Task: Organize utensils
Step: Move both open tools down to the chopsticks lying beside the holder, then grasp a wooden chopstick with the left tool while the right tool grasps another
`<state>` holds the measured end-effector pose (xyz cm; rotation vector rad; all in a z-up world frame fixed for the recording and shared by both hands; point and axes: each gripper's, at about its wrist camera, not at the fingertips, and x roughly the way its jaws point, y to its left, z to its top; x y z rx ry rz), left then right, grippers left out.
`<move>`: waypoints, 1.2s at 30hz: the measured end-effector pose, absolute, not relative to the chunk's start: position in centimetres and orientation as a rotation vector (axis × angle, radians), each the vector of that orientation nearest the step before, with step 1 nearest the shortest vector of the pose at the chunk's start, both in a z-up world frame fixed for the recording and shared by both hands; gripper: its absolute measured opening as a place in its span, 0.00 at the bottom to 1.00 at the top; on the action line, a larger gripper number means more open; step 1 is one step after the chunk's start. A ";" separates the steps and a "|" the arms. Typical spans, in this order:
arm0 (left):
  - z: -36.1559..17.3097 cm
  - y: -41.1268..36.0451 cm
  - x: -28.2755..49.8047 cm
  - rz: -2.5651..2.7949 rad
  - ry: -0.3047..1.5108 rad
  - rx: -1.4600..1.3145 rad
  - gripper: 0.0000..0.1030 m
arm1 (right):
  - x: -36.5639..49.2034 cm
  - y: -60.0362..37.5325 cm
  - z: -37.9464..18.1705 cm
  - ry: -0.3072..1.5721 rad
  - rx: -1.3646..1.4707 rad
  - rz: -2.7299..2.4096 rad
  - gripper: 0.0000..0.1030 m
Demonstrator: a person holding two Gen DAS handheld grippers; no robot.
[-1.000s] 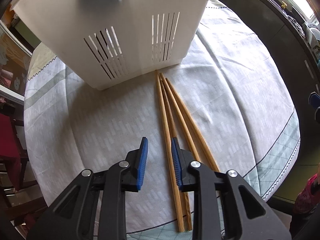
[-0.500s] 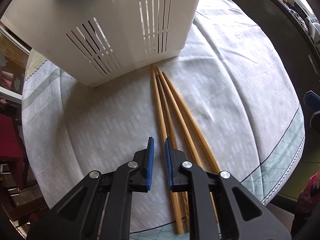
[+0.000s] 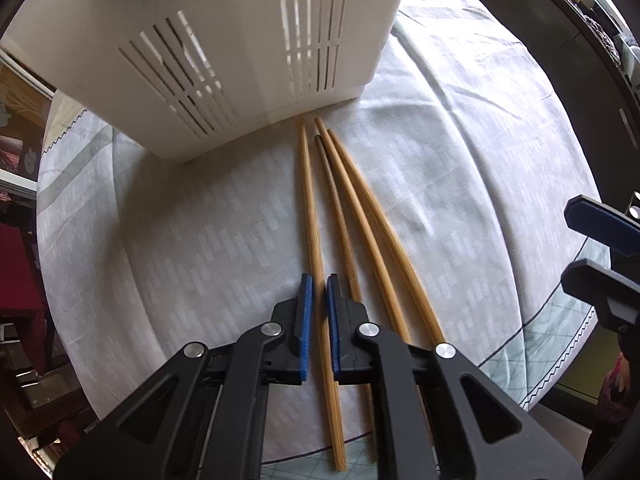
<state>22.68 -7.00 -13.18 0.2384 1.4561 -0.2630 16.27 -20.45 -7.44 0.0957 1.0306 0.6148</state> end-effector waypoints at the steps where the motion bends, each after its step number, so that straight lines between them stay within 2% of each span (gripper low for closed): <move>1: -13.2 -6.3 22.6 -0.252 1.459 0.229 0.07 | 16.4 -20.1 -7.7 1.039 0.083 0.610 0.31; 7: -13.3 -2.3 22.2 -0.193 1.452 0.155 0.07 | 16.9 -17.5 -9.7 1.063 0.035 0.588 0.31; 14: -13.3 -1.3 21.5 -0.180 1.433 0.151 0.07 | 16.4 -13.7 -12.6 1.075 -0.029 0.561 0.31; 19: -13.2 -0.8 20.6 -0.181 1.426 0.144 0.07 | 16.9 -12.3 -13.3 1.075 -0.093 0.513 0.27; 28: -12.6 1.0 19.0 -0.180 1.400 0.125 0.09 | 18.5 -9.7 -13.8 1.088 -0.118 0.495 0.27; 30: -12.6 1.1 18.9 -0.186 1.401 0.118 0.11 | 18.7 -9.3 -14.0 1.078 -0.160 0.473 0.20; 36: -12.3 1.2 18.1 -0.203 1.393 0.120 0.14 | 18.7 -11.9 -14.1 1.125 0.010 0.538 0.19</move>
